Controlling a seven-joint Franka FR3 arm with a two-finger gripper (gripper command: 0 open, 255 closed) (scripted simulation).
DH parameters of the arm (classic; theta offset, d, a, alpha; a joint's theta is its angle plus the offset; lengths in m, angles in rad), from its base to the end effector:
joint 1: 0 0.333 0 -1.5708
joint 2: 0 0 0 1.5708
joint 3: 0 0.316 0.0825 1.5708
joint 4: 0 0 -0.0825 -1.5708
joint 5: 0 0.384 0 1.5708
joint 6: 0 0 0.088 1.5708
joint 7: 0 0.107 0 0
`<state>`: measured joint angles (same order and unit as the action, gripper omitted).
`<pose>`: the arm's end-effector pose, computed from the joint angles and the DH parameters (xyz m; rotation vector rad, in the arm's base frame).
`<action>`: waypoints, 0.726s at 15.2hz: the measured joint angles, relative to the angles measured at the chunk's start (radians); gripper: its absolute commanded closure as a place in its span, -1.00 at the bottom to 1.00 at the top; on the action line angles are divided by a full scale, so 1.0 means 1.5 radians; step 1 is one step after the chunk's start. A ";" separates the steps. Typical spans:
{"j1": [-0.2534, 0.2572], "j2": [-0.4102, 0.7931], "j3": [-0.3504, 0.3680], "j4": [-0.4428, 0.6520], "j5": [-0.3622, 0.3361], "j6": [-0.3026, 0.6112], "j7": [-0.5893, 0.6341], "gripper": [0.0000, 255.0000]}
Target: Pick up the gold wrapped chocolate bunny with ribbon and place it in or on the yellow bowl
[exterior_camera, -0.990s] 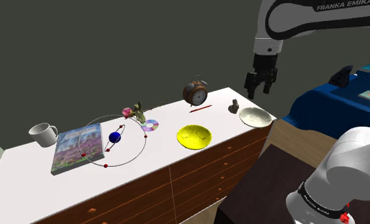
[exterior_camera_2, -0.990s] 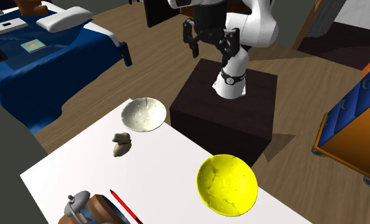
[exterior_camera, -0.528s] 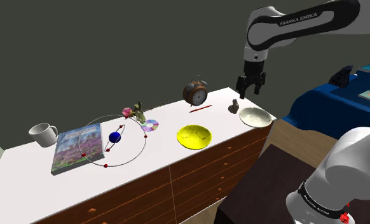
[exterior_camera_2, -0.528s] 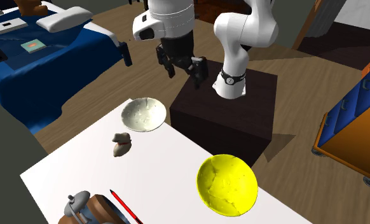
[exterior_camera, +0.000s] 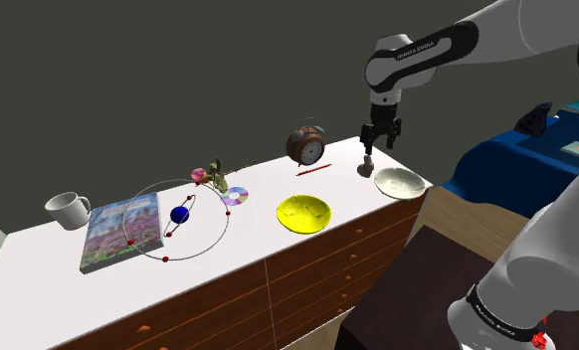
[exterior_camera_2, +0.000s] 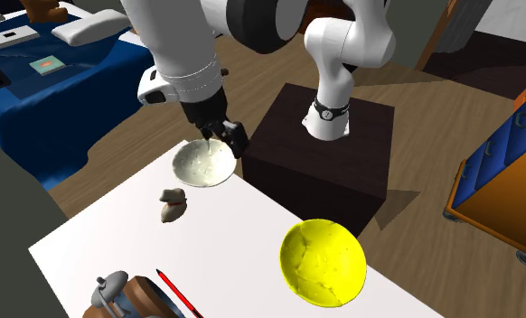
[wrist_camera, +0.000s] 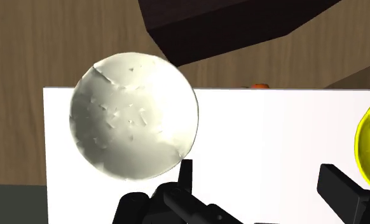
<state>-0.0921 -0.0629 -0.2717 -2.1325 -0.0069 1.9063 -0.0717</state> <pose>0.4749 -0.1827 0.4212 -3.0540 0.4419 0.2465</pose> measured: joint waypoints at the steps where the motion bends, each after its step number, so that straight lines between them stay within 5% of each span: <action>1: -0.002 0.025 -0.003 0.016 0.005 0.007 -0.005 -1.00; 11: -0.055 0.281 -0.026 0.230 0.066 0.032 -0.072 -1.00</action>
<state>-0.1753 0.3584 -0.3102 -1.7875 0.0928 1.9537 -0.1797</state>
